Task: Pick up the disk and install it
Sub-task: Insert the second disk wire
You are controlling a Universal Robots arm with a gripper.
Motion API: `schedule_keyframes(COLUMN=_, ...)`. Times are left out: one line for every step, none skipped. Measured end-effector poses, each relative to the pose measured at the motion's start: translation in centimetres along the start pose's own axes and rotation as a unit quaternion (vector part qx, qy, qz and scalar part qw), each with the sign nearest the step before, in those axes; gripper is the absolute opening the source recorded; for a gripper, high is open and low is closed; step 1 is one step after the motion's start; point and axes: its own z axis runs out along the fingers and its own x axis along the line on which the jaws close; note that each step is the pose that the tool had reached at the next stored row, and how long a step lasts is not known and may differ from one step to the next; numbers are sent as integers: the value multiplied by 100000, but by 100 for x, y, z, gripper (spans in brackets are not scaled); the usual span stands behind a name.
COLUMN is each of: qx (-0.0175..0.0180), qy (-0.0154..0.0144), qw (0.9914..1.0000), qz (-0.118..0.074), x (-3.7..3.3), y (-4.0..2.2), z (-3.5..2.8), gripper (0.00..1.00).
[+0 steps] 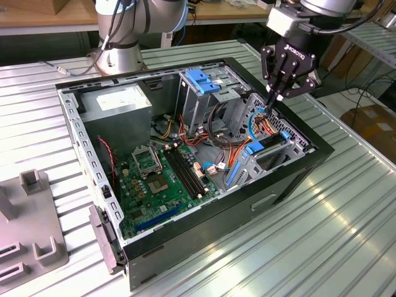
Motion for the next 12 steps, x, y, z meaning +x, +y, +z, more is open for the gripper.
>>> schedule_keyframes(qx=-5, qy=194, qw=100000, qz=3, x=-23, y=-2, z=5, gripper=25)
schedule_keyframes(qx=-15, qy=641, qw=99998, qz=9, x=-41, y=-3, z=12, gripper=25)
schedule_keyframes(qx=-29, qy=1199, qw=99993, qz=18, x=-55, y=-4, z=20, gripper=25)
schedule_keyframes(qx=-40, qy=1634, qw=99987, qz=27, x=-65, y=-5, z=28, gripper=25)
schedule_keyframes(qx=-56, qy=2314, qw=99973, qz=38, x=-75, y=-6, z=37, gripper=25)
schedule_keyframes(qx=-68, qy=2783, qw=99961, qz=45, x=-84, y=-6, z=44, gripper=25)
schedule_keyframes(qx=-80, qy=3274, qw=99946, qz=54, x=-94, y=-7, z=54, gripper=25)
schedule_keyframes(qx=-89, qy=3595, qw=99935, qz=63, x=-103, y=-8, z=63, gripper=25)
schedule_keyframes(qx=-96, qy=3972, qw=99921, qz=75, x=-120, y=-11, z=84, gripper=25)
schedule_keyframes(qx=-98, qy=4076, qw=99917, qz=70, x=-129, y=-17, z=104, gripper=23)
schedule_keyframes(qx=-101, qy=4180, qw=99913, qz=77, x=-130, y=-17, z=120, gripper=16)
schedule_keyframes(qx=-103, qy=4246, qw=99910, qz=81, x=-131, y=-17, z=131, gripper=16)
